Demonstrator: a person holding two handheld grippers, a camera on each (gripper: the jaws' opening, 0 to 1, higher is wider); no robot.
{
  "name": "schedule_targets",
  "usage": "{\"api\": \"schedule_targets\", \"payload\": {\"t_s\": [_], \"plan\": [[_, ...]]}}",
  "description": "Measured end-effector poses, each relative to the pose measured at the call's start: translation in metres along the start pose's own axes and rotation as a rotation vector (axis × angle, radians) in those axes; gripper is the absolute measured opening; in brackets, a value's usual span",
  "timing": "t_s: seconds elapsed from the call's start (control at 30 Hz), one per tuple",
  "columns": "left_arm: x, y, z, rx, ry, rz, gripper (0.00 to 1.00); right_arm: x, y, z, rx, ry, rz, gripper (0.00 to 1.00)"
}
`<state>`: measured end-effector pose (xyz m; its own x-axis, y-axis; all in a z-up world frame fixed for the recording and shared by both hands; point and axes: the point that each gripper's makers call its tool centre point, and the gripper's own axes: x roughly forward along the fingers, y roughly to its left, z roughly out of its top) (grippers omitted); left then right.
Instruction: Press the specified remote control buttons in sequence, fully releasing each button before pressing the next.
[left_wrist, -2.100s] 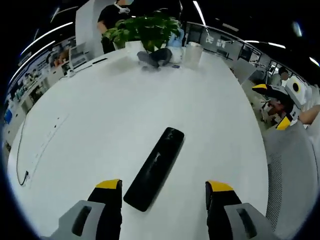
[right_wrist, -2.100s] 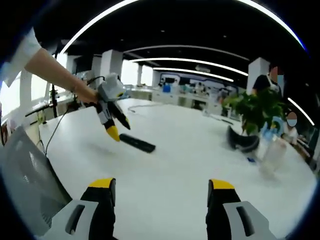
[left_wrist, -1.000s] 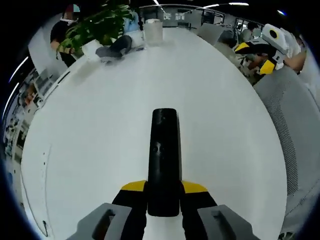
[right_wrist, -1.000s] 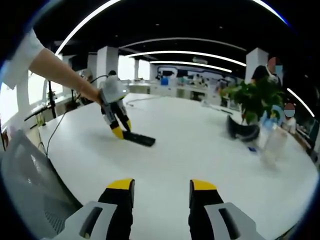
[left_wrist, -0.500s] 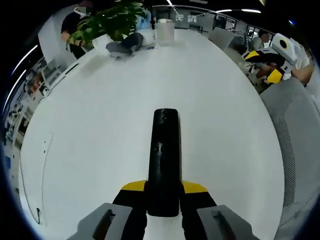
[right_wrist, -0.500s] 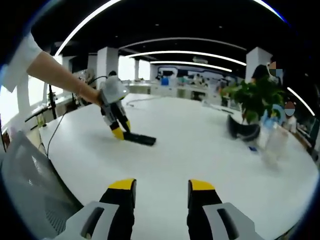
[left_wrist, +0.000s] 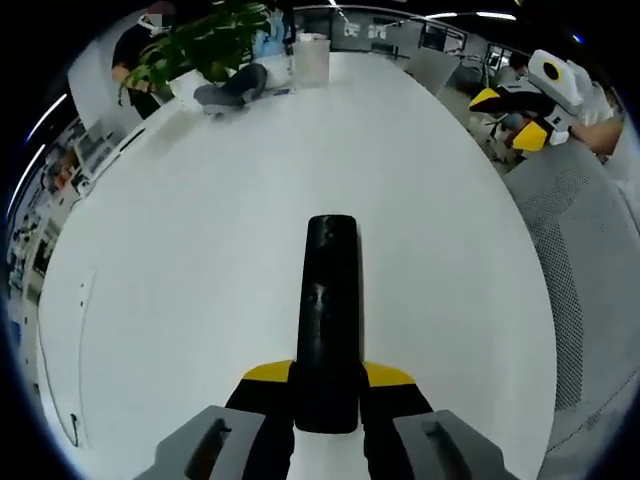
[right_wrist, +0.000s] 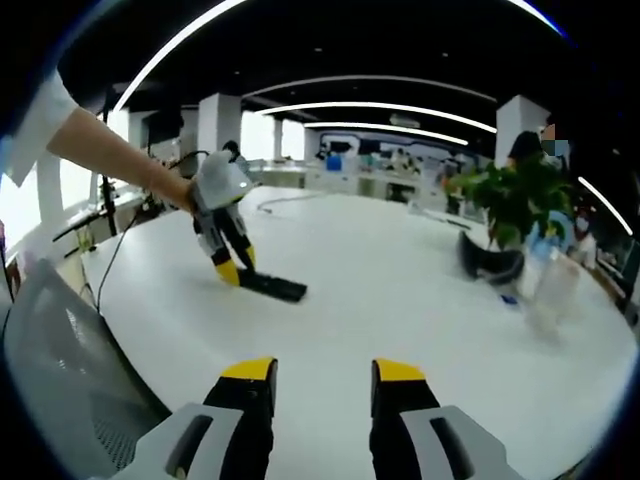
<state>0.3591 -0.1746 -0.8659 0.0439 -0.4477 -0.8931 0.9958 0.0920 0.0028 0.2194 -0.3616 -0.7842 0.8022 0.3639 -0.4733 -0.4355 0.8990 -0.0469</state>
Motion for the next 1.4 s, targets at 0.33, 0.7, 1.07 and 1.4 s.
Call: {"api": "schedule_targets", "payload": {"t_s": [0.33, 0.7, 1.07, 1.4], "plan": [[0.0, -0.011, -0.002, -0.017, 0.024, 0.006, 0.23, 0.001, 0.004, -0.002, -0.01, 0.015, 0.02, 0.3], [-0.001, -0.026, -0.004, -0.029, 0.026, -0.01, 0.23, 0.0, 0.005, -0.003, -0.011, 0.022, 0.026, 0.29], [-0.003, -0.045, -0.005, -0.046, 0.017, -0.032, 0.23, 0.001, 0.006, -0.004, -0.014, 0.026, 0.039, 0.28], [-0.004, -0.059, -0.006, -0.035, 0.025, -0.043, 0.23, 0.001, 0.008, -0.005, -0.016, 0.035, 0.05, 0.26]]}}
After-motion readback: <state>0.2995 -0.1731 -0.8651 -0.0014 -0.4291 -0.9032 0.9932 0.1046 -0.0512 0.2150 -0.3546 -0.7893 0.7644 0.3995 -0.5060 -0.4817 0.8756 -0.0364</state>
